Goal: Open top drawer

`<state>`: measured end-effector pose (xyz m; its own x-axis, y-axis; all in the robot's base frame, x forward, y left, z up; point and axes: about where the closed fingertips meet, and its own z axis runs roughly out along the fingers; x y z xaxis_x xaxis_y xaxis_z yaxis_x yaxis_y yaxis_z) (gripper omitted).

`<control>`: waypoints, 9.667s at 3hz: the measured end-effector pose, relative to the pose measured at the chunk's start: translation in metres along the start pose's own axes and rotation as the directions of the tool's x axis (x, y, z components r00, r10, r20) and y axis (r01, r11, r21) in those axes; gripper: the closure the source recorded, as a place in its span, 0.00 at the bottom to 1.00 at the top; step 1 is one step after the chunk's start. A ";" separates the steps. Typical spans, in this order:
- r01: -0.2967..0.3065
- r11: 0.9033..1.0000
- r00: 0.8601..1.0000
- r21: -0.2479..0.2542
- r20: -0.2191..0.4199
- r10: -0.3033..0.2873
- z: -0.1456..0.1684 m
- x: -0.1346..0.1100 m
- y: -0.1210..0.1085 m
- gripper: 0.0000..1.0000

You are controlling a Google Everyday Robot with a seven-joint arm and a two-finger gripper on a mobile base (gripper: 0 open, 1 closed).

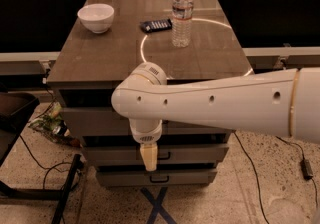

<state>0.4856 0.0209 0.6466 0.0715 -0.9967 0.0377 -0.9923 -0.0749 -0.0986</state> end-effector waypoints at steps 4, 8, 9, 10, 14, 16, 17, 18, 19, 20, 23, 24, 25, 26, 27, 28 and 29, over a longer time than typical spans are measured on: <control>0.001 1.000 1.000 0.001 -0.002 -0.001 -0.001 0.001 0.001 1.00; -0.098 0.994 0.989 0.039 0.114 0.093 -0.022 0.037 0.030 1.00; -0.100 0.994 0.989 0.047 0.118 0.094 -0.031 0.046 0.027 1.00; -0.101 0.994 0.989 0.047 0.118 0.094 -0.031 0.046 0.027 1.00; -0.147 0.968 0.983 0.206 0.143 0.119 -0.186 0.173 -0.033 1.00; -0.096 0.945 0.992 0.313 0.108 0.065 -0.152 0.146 -0.035 1.00; -0.069 0.937 0.995 0.341 0.086 0.042 -0.127 0.132 -0.036 1.00; -0.054 0.935 0.997 0.351 0.062 0.035 -0.106 0.119 -0.036 1.00; -0.048 0.936 0.999 0.349 0.040 0.036 -0.087 0.109 -0.039 1.00; -0.042 0.937 0.999 0.347 0.025 0.035 -0.075 0.111 -0.050 1.00; -0.019 0.959 1.000 0.284 0.005 0.018 -0.047 0.123 -0.085 1.00; -0.028 0.972 1.000 0.235 0.007 0.027 -0.025 0.127 -0.073 1.00; -0.035 0.985 0.999 0.171 0.027 0.030 0.004 0.125 -0.055 1.00; -0.026 0.994 0.999 0.106 0.039 0.022 0.024 0.123 -0.037 1.00; -0.006 1.000 0.999 -0.012 0.048 0.007 0.041 0.124 0.006 1.00; -0.009 0.999 0.998 -0.035 0.055 0.011 0.042 0.124 0.018 1.00; -0.026 0.998 0.997 -0.063 0.068 0.030 0.025 0.124 0.067 1.00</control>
Offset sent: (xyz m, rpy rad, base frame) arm -0.0006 -0.0004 0.0001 -0.0004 -0.0002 0.0007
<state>0.4303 -0.1089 0.6198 0.0486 -0.9983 -0.0329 -0.9982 -0.0474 -0.0364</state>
